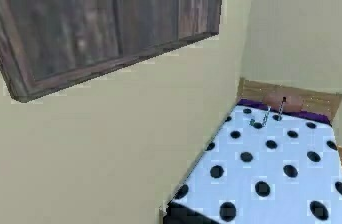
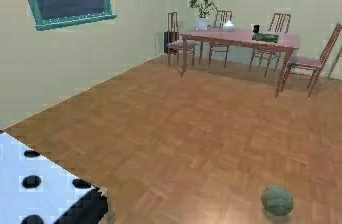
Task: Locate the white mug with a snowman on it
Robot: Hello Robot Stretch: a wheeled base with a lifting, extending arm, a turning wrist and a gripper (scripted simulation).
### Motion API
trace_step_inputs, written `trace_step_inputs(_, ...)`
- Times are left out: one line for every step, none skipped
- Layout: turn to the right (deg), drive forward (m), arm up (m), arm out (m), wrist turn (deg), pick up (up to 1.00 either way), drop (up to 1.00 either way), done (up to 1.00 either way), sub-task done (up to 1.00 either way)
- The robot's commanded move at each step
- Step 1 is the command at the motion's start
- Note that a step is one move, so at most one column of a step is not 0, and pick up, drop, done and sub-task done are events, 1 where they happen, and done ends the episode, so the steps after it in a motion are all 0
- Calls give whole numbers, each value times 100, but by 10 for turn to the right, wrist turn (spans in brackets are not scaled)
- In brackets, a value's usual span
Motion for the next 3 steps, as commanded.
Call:
trace_step_inputs(450, 0, 0, 0, 0, 0, 0, 0, 0)
trace_step_inputs(450, 0, 0, 0, 0, 0, 0, 0, 0)
trace_step_inputs(450, 0, 0, 0, 0, 0, 0, 0, 0)
